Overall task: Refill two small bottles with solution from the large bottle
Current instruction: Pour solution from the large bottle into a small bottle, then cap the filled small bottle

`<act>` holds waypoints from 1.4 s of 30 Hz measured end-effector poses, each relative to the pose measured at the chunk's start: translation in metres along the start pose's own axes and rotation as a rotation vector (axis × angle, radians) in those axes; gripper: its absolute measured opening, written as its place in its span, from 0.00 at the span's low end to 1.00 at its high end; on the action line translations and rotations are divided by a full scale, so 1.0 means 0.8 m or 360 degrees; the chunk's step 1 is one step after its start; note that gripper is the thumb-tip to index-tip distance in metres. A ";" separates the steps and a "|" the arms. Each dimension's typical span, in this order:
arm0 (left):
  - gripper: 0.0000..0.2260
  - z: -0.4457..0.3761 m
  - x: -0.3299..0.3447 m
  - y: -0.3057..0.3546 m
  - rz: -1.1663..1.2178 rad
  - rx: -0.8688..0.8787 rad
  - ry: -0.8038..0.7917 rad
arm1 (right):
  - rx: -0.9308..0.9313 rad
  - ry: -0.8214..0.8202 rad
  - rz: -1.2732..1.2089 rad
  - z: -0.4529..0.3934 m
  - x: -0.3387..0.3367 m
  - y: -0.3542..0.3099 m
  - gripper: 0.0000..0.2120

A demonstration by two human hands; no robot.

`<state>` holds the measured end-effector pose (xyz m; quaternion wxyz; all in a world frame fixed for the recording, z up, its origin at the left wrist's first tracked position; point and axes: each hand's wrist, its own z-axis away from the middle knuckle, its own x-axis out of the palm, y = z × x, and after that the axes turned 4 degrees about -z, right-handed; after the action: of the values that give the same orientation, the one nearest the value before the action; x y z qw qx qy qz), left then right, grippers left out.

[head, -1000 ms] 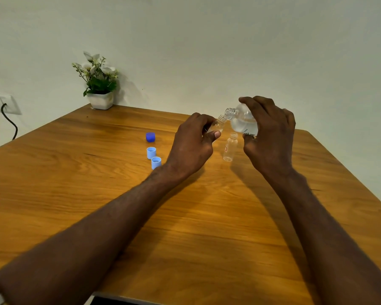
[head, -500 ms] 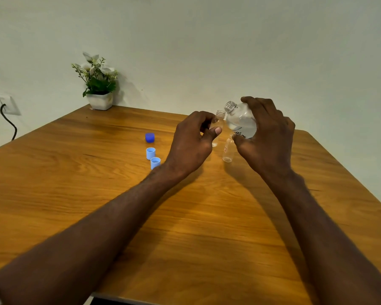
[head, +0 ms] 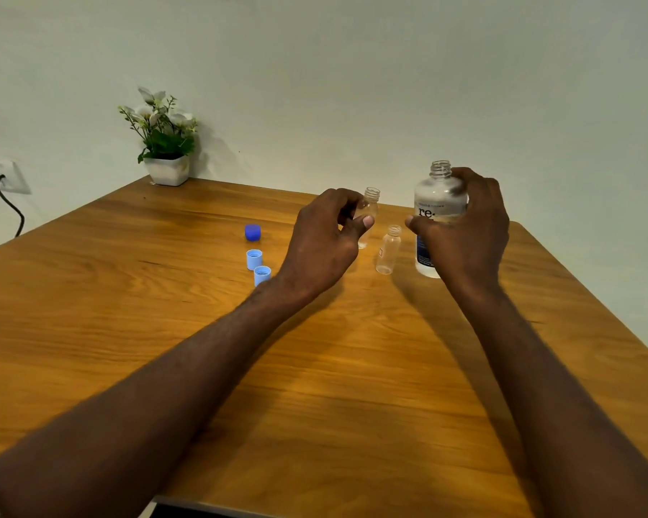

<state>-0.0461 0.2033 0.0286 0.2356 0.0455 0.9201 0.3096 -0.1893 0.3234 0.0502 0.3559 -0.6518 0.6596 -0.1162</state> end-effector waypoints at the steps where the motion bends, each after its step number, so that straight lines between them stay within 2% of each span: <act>1: 0.12 0.000 0.001 -0.001 -0.0002 -0.0008 -0.0006 | 0.0058 0.0014 -0.0015 -0.001 0.000 0.004 0.38; 8: 0.11 0.003 0.005 -0.007 -0.0013 -0.0078 -0.0054 | 0.0433 0.0080 -0.0166 -0.005 -0.003 0.030 0.40; 18: 0.12 0.003 0.003 -0.005 -0.0029 -0.0132 -0.0096 | 0.0522 -0.0129 -0.0260 -0.012 -0.007 0.038 0.41; 21: 0.12 0.003 0.003 -0.005 -0.0048 -0.0131 -0.0103 | 0.0530 -0.0078 -0.0284 -0.012 -0.008 0.030 0.43; 23: 0.12 0.003 0.002 -0.004 -0.0036 -0.0138 -0.0094 | 0.0406 0.0085 -0.0201 -0.009 -0.011 0.019 0.40; 26: 0.11 0.001 -0.003 -0.003 -0.0002 -0.0153 -0.0051 | -0.0024 0.0364 0.0013 0.000 -0.013 0.000 0.34; 28: 0.10 0.000 -0.007 -0.002 0.0003 -0.0174 -0.0013 | -0.0237 0.0433 0.0020 0.004 -0.008 -0.011 0.30; 32: 0.11 -0.001 -0.016 0.000 -0.0055 -0.0222 0.0085 | -0.0444 0.0201 -0.0096 0.017 0.010 -0.022 0.24; 42: 0.15 0.010 -0.068 -0.010 -0.0111 -0.0203 0.0132 | -0.0365 -0.0482 -0.0281 0.061 0.057 -0.043 0.14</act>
<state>0.0062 0.1884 0.0403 0.2105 -0.0146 0.9085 0.3607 -0.1277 0.2913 0.0216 0.3630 -0.7533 0.5478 0.0282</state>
